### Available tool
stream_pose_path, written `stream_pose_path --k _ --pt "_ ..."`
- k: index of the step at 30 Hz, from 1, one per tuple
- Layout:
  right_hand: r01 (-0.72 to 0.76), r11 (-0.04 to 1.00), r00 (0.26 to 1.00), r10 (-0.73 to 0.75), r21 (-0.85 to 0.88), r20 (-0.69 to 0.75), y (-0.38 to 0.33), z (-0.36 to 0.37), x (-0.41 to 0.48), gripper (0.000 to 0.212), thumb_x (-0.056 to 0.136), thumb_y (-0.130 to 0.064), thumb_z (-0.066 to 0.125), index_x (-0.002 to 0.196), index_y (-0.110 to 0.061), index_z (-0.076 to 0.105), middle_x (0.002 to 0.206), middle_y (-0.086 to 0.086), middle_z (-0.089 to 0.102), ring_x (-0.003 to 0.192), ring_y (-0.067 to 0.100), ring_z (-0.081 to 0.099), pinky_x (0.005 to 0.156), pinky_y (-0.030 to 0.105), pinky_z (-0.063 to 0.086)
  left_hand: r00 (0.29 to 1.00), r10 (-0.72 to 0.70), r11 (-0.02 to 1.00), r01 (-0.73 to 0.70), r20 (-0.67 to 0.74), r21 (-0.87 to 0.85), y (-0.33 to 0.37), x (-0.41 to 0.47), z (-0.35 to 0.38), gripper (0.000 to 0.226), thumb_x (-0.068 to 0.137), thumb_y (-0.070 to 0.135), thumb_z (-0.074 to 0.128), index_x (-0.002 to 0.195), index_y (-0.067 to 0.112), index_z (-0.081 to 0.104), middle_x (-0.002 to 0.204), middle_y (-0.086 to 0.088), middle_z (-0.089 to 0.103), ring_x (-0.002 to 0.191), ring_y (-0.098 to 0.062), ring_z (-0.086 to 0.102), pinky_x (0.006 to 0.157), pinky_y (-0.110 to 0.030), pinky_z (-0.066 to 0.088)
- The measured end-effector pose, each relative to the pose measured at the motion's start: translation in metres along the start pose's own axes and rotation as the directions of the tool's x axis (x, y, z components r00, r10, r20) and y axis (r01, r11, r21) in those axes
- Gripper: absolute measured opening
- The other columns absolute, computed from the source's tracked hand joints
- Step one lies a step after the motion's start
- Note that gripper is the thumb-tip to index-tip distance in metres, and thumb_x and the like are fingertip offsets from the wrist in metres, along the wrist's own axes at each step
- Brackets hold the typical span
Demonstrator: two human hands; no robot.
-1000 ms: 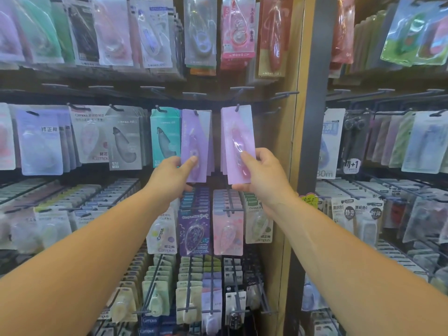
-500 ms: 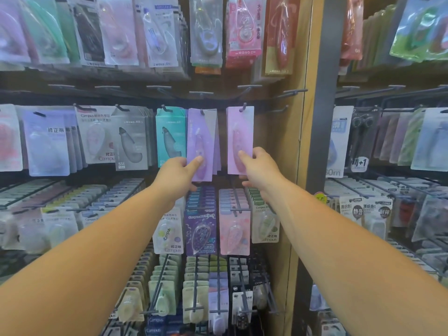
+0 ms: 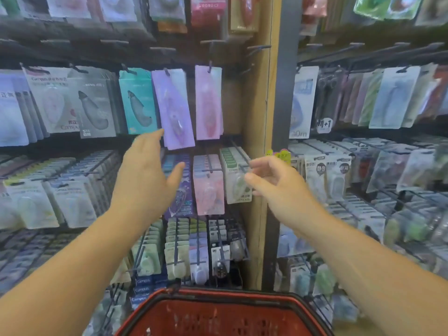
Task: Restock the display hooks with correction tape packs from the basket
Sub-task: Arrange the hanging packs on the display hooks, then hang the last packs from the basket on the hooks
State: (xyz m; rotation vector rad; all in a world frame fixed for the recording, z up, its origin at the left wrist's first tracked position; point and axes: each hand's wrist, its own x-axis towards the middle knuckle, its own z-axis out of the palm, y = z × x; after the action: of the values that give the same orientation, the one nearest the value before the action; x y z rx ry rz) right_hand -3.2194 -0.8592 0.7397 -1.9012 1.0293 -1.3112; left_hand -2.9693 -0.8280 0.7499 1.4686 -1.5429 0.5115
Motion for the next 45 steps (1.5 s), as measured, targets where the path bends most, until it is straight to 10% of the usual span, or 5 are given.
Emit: stream_pose_path --k 7,17,25,28,45 --pt "-0.087 0.868 0.968 0.190 -0.489 0.164 0.119 -0.052 -0.142 0.014 0.092 -0.049 0.066 0.100 -0.038 0.061 0.105 -0.022 0.059 0.107 0.004 0.057 0.086 0.021 0.040 0.894 0.221 0.975 -0.188 0.390 -0.121 0.025 -0.162 0.051 0.060 0.090 0.042 0.072 0.137 0.006 0.060 0.129 -0.015 0.065 0.120 -0.032 0.056 0.106 -0.035 0.039" --pt "-0.297 0.731 0.855 0.490 -0.614 0.170 0.212 -0.069 -0.267 0.044 0.071 -0.084 0.054 0.108 -0.059 0.054 0.142 -0.027 0.043 0.152 0.017 0.023 0.122 0.053 0.021 0.228 0.049 0.999 -0.005 0.972 -0.050 0.014 -0.339 0.148 0.081 0.091 0.059 0.069 0.156 0.023 0.038 0.146 0.000 0.048 0.136 -0.025 0.052 0.111 -0.036 0.044" --pt "-0.345 0.762 0.819 0.530 -0.548 0.221 0.222 -0.054 -0.282 0.043 0.083 -0.030 0.085 0.120 -0.037 0.064 0.161 -0.025 0.015 0.140 -0.005 0.031 0.108 0.021 0.038 -0.287 0.105 0.987 0.144 0.952 -0.066 0.027 -0.424 0.218 0.036 0.096 0.042 0.070 0.120 0.015 0.064 0.119 0.002 0.073 0.107 -0.014 0.067 0.093 -0.032 0.052" --pt "-0.354 0.757 0.812 0.540 -0.549 0.220 0.223 -0.052 -0.281 0.044 0.082 -0.027 0.086 0.119 -0.038 0.064 0.164 -0.023 0.012 0.148 -0.003 0.023 0.106 0.016 0.034 -0.340 0.079 0.939 0.341 0.937 0.044 0.037 -0.463 0.248 0.026 0.100 0.025 0.066 0.081 0.007 0.068 0.068 0.009 0.062 0.077 -0.014 0.066 0.072 -0.029 0.043" --pt "-0.389 0.764 0.837 0.526 -0.515 0.149 0.225 -0.052 -0.288 0.040 0.081 -0.022 0.085 0.115 -0.033 0.068 0.164 -0.021 0.021 0.140 -0.008 0.034 0.102 0.031 0.051 -0.450 -0.061 0.485 0.767 0.891 0.421 0.045 -0.519 0.279 0.024 0.097 0.001 0.064 0.119 0.000 0.072 0.092 -0.008 0.079 0.079 -0.021 0.073 0.071 -0.029 0.058"
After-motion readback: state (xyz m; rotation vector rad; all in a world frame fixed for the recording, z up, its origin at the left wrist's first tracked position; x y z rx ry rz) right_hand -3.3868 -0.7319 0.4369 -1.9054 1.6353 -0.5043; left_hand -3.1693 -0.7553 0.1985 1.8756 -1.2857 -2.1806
